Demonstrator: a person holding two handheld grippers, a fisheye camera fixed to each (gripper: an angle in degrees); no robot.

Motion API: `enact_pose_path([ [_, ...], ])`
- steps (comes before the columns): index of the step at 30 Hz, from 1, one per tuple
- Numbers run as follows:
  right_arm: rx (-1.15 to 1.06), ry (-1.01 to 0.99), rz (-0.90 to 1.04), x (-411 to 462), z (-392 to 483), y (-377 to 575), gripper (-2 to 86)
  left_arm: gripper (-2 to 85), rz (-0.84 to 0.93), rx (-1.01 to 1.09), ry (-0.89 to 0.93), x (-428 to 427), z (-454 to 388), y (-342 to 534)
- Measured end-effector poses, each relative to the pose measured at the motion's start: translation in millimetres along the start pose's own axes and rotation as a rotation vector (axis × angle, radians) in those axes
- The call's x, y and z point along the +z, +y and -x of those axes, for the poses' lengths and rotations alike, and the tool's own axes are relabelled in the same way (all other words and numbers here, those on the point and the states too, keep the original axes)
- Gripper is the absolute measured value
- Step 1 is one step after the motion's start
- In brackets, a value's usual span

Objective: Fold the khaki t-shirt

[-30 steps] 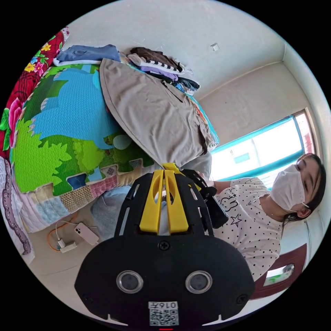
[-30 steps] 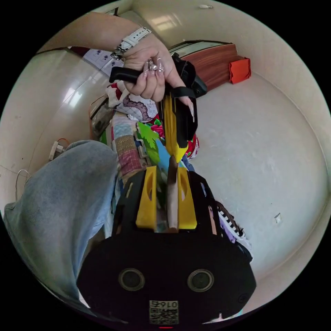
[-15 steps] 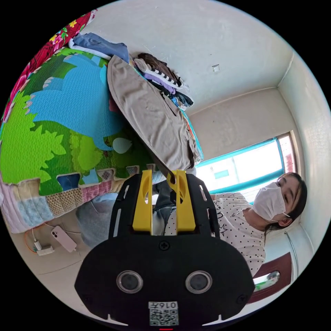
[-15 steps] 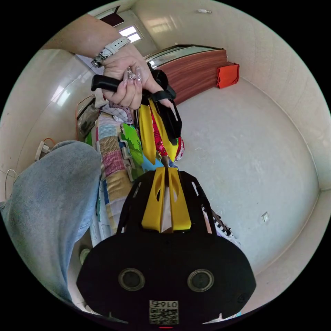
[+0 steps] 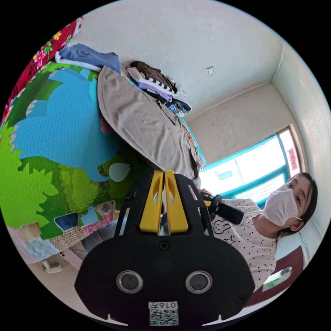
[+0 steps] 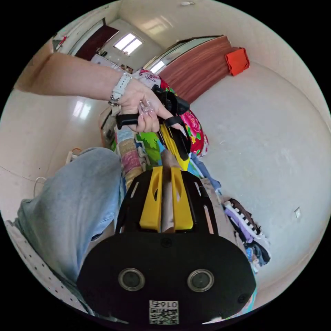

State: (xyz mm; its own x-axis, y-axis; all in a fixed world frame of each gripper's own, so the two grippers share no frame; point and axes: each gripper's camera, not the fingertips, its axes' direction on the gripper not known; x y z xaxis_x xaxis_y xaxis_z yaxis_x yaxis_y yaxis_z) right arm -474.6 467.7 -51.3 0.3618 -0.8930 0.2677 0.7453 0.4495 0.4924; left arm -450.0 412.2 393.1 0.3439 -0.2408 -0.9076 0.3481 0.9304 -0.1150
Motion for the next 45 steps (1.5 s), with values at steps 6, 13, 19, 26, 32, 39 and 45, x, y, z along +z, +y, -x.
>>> enact_pose_path([
  [6,0.255,-0.340,0.023,40.8,-185.3,-5.7,6.0,-1.0,-0.004,0.155,-0.053,35.3,-48.0,1.2],
  [13,0.396,-0.196,0.314,198.2,-366.2,-41.3,7.9,-1.0,0.018,0.322,-0.196,99.9,-103.1,1.6],
  [19,0.500,-0.261,0.572,359.1,-469.1,-75.8,10.5,-0.9,-0.027,0.321,-0.246,138.2,-123.6,7.6],
  [26,0.609,-0.216,0.738,532.6,-547.3,-126.7,11.7,-1.0,-0.045,0.341,-0.246,170.4,-147.1,9.8],
  [32,0.644,-0.136,0.906,639.8,-598.7,-153.7,10.6,-1.0,-0.055,0.344,-0.207,182.5,-155.5,5.5],
  [39,0.561,-0.107,0.988,700.1,-637.7,-171.7,7.7,-1.0,-0.052,0.351,-0.164,195.0,-165.8,-0.3],
  [45,0.584,-0.190,0.988,718.9,-688.9,-168.8,3.3,-1.0,-0.043,0.342,-0.152,203.9,-177.8,-2.0],
])
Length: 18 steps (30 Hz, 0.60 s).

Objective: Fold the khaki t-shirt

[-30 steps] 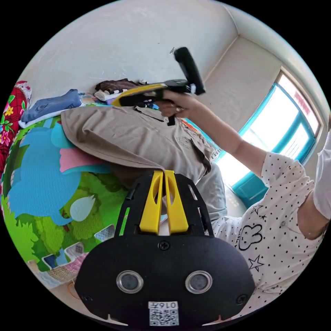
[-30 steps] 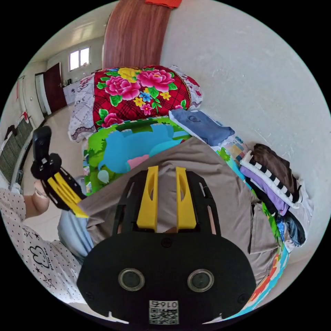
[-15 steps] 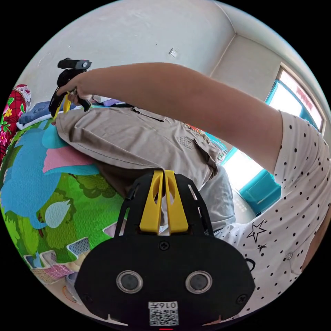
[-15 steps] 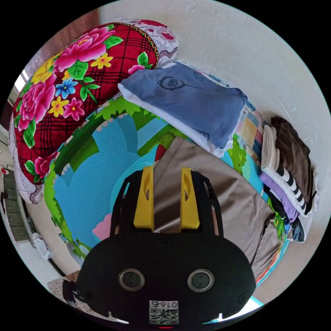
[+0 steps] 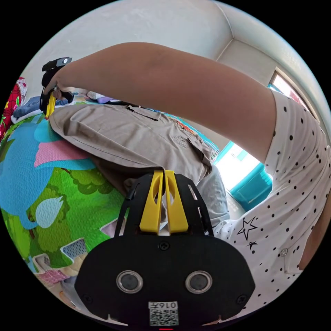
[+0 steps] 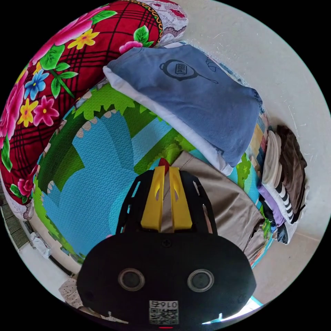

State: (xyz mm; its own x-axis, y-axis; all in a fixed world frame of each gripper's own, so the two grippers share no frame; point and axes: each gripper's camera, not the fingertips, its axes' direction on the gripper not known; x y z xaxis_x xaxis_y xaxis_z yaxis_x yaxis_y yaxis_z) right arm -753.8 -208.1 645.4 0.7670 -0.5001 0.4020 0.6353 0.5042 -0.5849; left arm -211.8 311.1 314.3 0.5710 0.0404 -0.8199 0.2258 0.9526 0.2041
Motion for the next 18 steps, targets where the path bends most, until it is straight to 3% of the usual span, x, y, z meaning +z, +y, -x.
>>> enact_pose_path([
  [7,0.032,0.006,0.025,-14.5,-60.6,-20.3,9.5,-1.0,-0.014,-0.004,0.020,7.1,-12.2,-11.8],
  [18,0.033,-0.143,0.005,-35.1,-173.8,-5.3,2.4,-1.0,-0.018,-0.006,0.050,24.9,-36.7,-37.2],
])
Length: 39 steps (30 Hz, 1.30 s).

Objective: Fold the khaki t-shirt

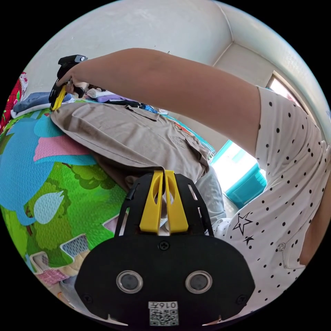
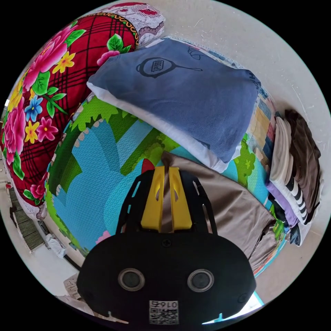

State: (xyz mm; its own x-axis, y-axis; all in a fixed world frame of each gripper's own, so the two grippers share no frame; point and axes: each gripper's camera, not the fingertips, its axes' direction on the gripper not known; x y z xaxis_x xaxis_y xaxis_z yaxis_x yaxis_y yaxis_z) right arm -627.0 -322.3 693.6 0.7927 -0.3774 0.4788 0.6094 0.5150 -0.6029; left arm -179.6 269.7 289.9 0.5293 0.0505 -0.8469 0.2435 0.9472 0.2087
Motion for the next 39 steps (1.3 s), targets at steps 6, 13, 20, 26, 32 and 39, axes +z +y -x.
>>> enact_pose_path([
  [6,0.003,-0.044,-0.043,-26.1,-53.1,29.4,0.5,-1.0,-0.007,-0.006,-0.001,8.2,-17.7,-14.0],
  [13,0.035,-0.248,-0.164,-77.1,-142.4,96.2,0.1,-1.0,-0.019,0.015,-0.029,6.9,-48.8,-35.6],
  [20,0.063,-0.311,-0.299,-167.1,-253.0,200.6,0.0,-1.0,-0.029,0.092,0.029,29.4,-101.2,-79.0],
  [26,0.090,-0.284,-0.410,-251.9,-359.5,323.7,-0.1,-1.0,0.023,0.240,0.062,87.1,-170.5,-142.3],
  [32,0.162,-0.230,-0.511,-324.4,-485.6,468.4,-0.1,-1.0,0.075,0.374,0.156,170.1,-244.7,-209.5],
  [39,0.286,-0.159,-0.495,-329.2,-623.5,620.9,0.0,-1.0,0.203,0.377,0.252,297.8,-304.9,-252.0],
])
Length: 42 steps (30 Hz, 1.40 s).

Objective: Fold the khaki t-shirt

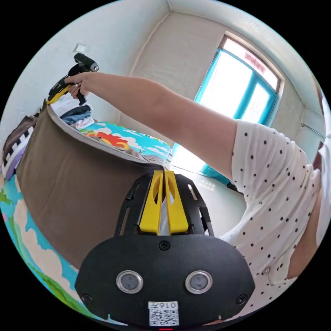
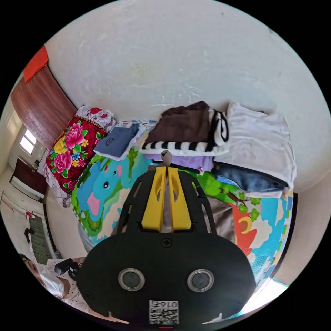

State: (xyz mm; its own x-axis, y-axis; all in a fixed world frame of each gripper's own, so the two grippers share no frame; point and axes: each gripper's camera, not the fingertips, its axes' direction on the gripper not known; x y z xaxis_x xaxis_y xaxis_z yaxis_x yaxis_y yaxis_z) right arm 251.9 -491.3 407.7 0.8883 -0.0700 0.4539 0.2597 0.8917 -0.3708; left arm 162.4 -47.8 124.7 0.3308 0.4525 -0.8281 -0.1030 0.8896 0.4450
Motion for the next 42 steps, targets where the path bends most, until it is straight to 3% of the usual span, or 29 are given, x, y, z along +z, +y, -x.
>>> enact_pose_path([
  [8,0.158,0.037,0.023,9.1,-143.9,124.8,0.0,-1.0,0.116,-0.095,0.012,88.6,3.4,-29.0],
  [14,0.020,0.072,-0.086,-84.0,-154.1,148.2,0.0,-1.0,0.040,0.023,-0.020,96.5,-20.0,-79.5],
  [20,-0.063,0.234,0.028,-116.9,-174.8,180.7,0.3,-0.8,0.058,-0.032,-0.020,155.1,-16.0,-105.4],
  [23,-0.004,0.333,0.071,-109.9,-202.2,213.2,0.7,-0.2,0.072,-0.106,-0.007,187.4,-9.0,-109.1],
  [26,0.190,0.411,0.106,-112.5,-236.4,255.4,2.3,4.9,0.098,-0.166,0.068,209.2,-8.2,-109.6],
  [29,0.211,0.410,0.109,-143.8,-254.4,307.2,7.8,11.0,0.065,-0.153,0.060,208.8,-22.8,-109.5],
  [35,0.230,0.146,-0.139,-270.0,-247.4,454.5,7.8,13.3,-0.015,-0.036,-0.051,192.8,-65.3,-109.1],
  [38,0.198,0.172,-0.192,-313.7,-215.9,541.6,6.7,12.7,-0.041,0.033,-0.163,192.6,-84.8,-103.8],
  [42,0.125,0.182,-0.250,-341.6,-161.3,651.7,6.5,11.8,-0.049,-0.003,-0.113,197.2,-86.5,-94.8],
])
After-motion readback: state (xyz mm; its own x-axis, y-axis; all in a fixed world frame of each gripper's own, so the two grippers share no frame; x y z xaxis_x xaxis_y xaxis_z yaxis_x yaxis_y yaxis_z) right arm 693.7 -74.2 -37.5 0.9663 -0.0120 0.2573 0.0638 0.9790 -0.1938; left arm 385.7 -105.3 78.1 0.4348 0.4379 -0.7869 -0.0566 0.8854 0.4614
